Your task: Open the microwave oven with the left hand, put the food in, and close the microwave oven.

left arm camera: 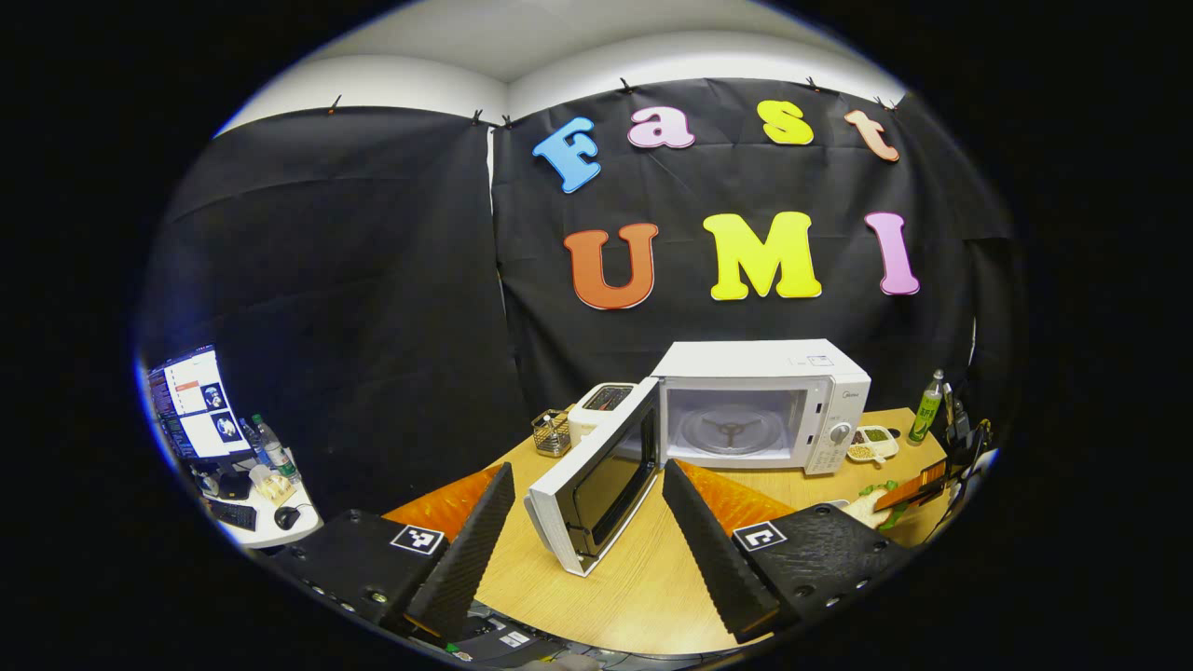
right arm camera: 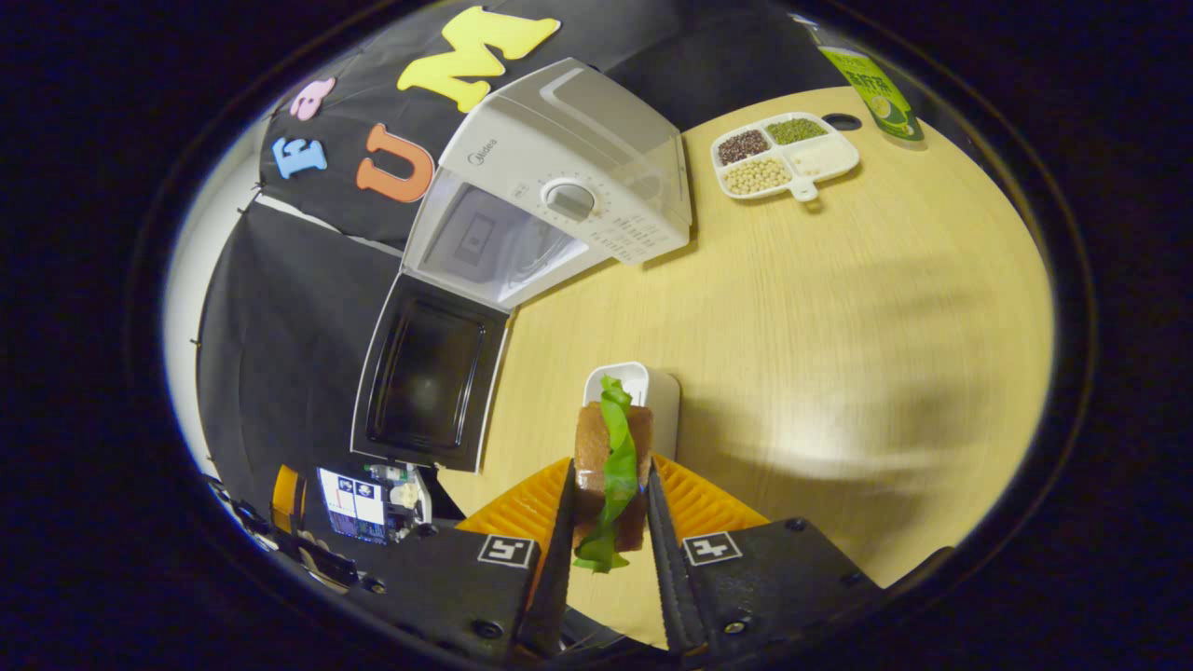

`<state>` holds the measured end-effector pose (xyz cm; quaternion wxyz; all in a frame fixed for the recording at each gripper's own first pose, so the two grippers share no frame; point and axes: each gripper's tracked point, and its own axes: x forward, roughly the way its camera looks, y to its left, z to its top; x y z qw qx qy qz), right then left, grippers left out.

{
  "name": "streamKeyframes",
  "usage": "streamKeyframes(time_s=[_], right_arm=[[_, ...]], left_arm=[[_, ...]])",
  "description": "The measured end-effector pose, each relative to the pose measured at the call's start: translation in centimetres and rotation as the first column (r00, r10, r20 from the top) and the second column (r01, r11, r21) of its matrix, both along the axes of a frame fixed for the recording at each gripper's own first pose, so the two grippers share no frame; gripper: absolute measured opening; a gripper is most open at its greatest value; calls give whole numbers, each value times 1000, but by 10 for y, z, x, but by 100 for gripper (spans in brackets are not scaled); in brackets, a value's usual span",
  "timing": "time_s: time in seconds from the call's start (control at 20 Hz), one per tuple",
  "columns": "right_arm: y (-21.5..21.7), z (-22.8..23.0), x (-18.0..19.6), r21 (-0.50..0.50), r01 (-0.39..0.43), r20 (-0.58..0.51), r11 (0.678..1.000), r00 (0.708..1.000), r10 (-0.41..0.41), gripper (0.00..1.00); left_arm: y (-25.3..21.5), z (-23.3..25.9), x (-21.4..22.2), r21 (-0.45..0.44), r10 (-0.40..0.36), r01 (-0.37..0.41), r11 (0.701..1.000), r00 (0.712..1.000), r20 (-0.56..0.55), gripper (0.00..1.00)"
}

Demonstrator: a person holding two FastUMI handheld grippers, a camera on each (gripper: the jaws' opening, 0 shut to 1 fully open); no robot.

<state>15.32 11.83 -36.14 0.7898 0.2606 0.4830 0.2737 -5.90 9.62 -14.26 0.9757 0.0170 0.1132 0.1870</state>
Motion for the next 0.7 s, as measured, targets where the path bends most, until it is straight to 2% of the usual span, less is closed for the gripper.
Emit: streamKeyframes(time_s=[0.15, 0.2, 0.3, 0.55, 0.7], right_arm=[[1, 3, 0, -6, 1, 6, 1000, 1000, -1, 34], [2, 5, 1, -5, 12, 13, 1000, 1000, -11, 41], [5, 15, 1, 4, 28, 26, 1000, 999, -28, 40], [21, 57, 4, 63, 140, 59, 988, 988, -144, 39], [38, 82, 12, 86, 207, 110, 975, 970, -215, 39]], left_arm=[[5, -3, 4, -10, -8, 8, 1000, 1000, 9, 97], [9, -6, 7, -12, -11, 11, 1000, 1000, 8, 97], [15, -10, 13, -21, -35, 35, 999, 999, 13, 96], [35, -15, 30, -36, -114, 115, 993, 993, 16, 96], [44, -17, 41, -35, -187, 187, 982, 982, 13, 97]])
